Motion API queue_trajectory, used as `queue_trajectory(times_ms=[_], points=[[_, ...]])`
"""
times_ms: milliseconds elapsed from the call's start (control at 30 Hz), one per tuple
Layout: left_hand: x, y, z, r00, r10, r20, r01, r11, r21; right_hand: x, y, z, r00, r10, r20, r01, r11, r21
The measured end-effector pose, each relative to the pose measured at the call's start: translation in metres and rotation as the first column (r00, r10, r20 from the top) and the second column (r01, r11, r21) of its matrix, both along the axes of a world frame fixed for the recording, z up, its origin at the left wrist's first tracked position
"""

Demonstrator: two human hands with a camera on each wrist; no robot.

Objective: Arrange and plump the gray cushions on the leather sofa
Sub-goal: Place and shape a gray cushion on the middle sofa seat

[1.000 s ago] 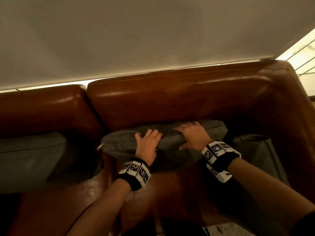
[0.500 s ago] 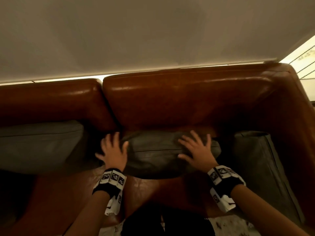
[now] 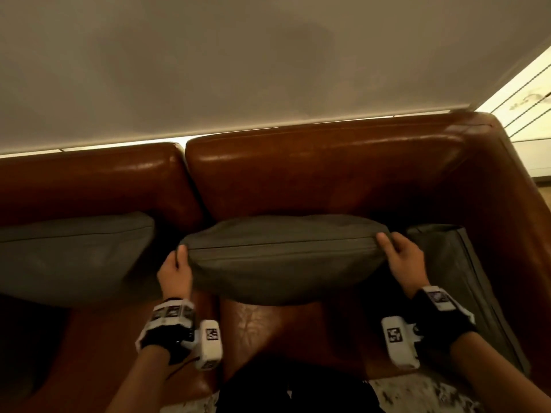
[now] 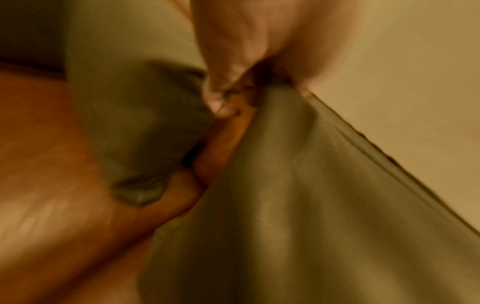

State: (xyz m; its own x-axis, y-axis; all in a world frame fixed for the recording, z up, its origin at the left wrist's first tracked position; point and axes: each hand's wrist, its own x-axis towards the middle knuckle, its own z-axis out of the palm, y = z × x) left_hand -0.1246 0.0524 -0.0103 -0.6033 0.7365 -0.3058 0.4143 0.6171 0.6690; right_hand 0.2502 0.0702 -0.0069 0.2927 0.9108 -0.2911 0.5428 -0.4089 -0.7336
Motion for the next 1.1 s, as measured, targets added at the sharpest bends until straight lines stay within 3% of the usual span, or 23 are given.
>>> queue_trajectory(times_ms=[133,233,300,400,433,567,667,700,733,833,867,967,1100], points=[[-0.009,0.008,0.011,0.997,-0.018,0.069,0.019,1.0,-0.007,0.022,-0.002,0.01,0.999,-0.035,-0.017,0.034,0.996,-0.082],[-0.016,0.018,-0.016,0.977,0.046,0.206,-0.008,0.984,-0.178,0.023,0.002,-0.007,1.0,0.0,-0.018,-0.003,0.978,-0.21],[-0.02,0.02,-0.032,0.935,0.131,0.329,-0.026,0.952,-0.306,0.025,0.009,-0.025,0.987,-0.135,-0.088,0.097,0.934,-0.344],[-0.011,0.029,-0.033,0.944,0.13,0.303,-0.015,0.935,-0.355,0.024,0.026,-0.044,0.904,-0.393,-0.167,0.284,0.845,-0.454],[-0.008,0.033,-0.031,0.953,0.112,0.283,-0.004,0.933,-0.359,0.023,0.033,-0.045,0.896,-0.42,-0.146,0.315,0.831,-0.458],[0.002,0.049,-0.022,0.977,-0.092,0.194,0.168,0.89,-0.424,0.011,0.048,-0.032,0.973,-0.228,0.027,0.224,0.914,-0.339],[0.03,0.045,-0.024,0.926,-0.341,0.16,0.376,0.859,-0.346,-0.036,0.038,-0.03,0.98,0.167,0.108,-0.142,0.968,-0.206],[0.036,0.041,-0.027,0.899,-0.418,0.126,0.437,0.851,-0.292,-0.044,0.031,-0.03,0.952,0.257,0.164,-0.228,0.957,-0.177],[0.032,0.036,-0.028,0.887,-0.453,0.089,0.46,0.85,-0.256,-0.045,0.028,-0.028,0.945,0.255,0.203,-0.227,0.962,-0.153],[-0.001,0.036,-0.02,0.941,-0.336,-0.043,0.315,0.913,-0.259,-0.004,0.036,-0.009,0.973,-0.143,0.183,0.164,0.981,-0.107],[-0.009,0.036,-0.017,0.953,-0.288,-0.092,0.256,0.931,-0.261,0.01,0.038,-0.005,0.963,-0.212,0.169,0.228,0.97,-0.083],[-0.004,0.042,-0.01,0.954,-0.261,-0.148,0.228,0.951,-0.208,0.023,0.048,-0.002,0.965,-0.219,0.143,0.229,0.971,-0.061],[0.002,0.044,-0.022,0.981,-0.182,-0.07,0.163,0.962,-0.22,0.02,0.045,-0.01,0.966,-0.218,0.136,0.234,0.965,-0.115]])
